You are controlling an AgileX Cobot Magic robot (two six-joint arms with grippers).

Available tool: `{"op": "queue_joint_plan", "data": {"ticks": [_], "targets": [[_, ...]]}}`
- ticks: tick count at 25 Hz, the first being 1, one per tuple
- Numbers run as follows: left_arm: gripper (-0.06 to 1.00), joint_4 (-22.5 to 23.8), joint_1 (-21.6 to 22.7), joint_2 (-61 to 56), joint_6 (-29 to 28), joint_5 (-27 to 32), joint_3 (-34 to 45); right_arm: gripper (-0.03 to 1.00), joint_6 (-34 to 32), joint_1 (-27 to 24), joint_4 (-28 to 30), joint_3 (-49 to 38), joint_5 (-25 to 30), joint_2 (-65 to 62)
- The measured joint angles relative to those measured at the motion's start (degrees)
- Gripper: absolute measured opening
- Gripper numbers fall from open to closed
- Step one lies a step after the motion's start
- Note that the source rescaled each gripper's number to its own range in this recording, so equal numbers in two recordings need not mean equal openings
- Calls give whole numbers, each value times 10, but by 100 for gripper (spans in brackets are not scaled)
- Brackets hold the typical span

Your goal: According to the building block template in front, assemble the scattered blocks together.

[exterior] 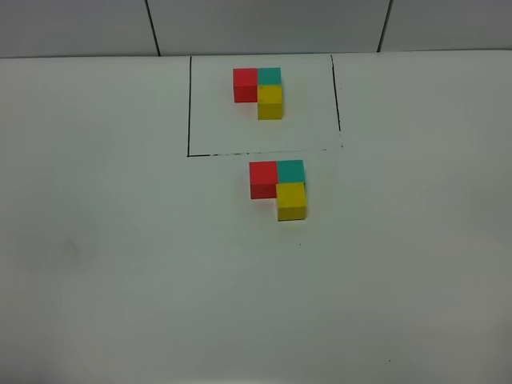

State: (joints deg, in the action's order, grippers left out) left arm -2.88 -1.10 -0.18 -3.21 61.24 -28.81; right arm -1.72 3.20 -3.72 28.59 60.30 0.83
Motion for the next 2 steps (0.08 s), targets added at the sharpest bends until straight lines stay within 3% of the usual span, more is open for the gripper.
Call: {"op": "queue_joint_plan", "data": {"ticks": [2], "targets": [[54, 0, 0, 0, 0, 0, 0, 66, 0, 0, 0, 0, 0, 0]]}}
